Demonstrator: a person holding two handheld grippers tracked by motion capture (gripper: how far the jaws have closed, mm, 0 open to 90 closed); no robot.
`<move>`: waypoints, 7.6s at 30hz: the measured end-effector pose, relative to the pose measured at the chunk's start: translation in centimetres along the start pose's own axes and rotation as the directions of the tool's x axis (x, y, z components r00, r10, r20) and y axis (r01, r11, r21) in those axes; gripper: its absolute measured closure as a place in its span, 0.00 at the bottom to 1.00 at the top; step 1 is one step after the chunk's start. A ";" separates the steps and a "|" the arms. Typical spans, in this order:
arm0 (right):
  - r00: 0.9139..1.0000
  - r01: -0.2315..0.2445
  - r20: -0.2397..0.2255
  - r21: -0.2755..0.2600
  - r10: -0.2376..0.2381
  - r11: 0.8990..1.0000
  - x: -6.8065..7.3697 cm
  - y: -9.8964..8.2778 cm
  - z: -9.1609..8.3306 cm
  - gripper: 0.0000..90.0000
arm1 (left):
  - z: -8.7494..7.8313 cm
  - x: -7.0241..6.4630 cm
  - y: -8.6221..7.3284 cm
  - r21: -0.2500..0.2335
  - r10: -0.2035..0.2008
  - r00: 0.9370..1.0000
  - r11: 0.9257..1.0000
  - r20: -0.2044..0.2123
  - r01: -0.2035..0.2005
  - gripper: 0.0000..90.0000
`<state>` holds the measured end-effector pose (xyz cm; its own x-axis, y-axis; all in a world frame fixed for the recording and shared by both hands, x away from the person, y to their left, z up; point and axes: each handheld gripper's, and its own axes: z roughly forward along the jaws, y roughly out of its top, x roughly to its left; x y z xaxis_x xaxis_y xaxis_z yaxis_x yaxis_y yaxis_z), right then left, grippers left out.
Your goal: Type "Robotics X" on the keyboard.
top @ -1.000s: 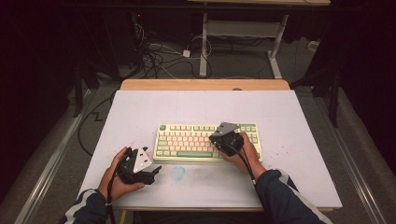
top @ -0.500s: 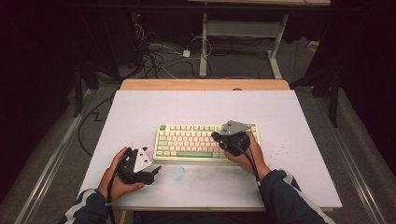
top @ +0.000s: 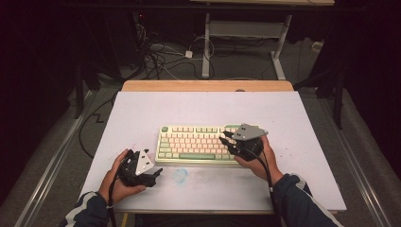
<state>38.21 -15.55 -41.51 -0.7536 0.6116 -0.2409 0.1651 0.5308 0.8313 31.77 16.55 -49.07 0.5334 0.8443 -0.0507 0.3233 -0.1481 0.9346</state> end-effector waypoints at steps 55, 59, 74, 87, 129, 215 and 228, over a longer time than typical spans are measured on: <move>0.971 -0.053 0.234 -0.016 0.055 0.998 0.6 -9.1 -9.0 0.22 | 1.1 -0.6 5.7 -0.006 -0.124 0.988 0.992 0.093 0.125 0.97; 0.971 -0.037 0.235 -0.001 0.036 0.999 0.8 -9.1 -8.7 0.22 | 2.6 -1.6 6.4 0.005 -0.109 0.987 0.994 0.114 0.109 0.97; 0.978 0.009 0.208 0.045 -0.018 0.999 1.5 -9.2 -7.8 0.22 | 8.9 -4.8 8.2 0.077 -0.036 0.987 0.997 0.156 0.024 0.97; 0.981 0.012 0.191 0.051 -0.022 0.999 1.3 -9.4 -7.7 0.22 | 12.3 -5.5 7.6 0.154 -0.021 0.992 0.988 0.126 0.001 0.97; 0.981 -0.033 0.193 0.053 0.022 0.998 0.8 -9.5 -7.9 0.22 | 7.1 -4.3 9.3 -0.139 0.003 0.996 0.990 0.093 0.010 0.20; 0.999 0.022 -0.047 0.192 -0.013 0.981 1.3 0.7 7.3 1.00 | 0.0 -0.1 0.2 -0.036 -0.032 0.999 0.999 -0.005 0.032 0.21; 0.998 0.000 -0.055 0.174 0.010 0.985 1.0 0.8 6.5 0.99 | 0.1 -0.2 0.1 -0.031 -0.024 1.000 0.999 -0.003 0.024 0.21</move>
<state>41.76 -10.67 -44.35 -0.7857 0.5836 -0.2051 0.2731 0.6247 0.7316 31.76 16.30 -48.99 0.5231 0.8492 -0.0722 0.3120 -0.1120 0.9435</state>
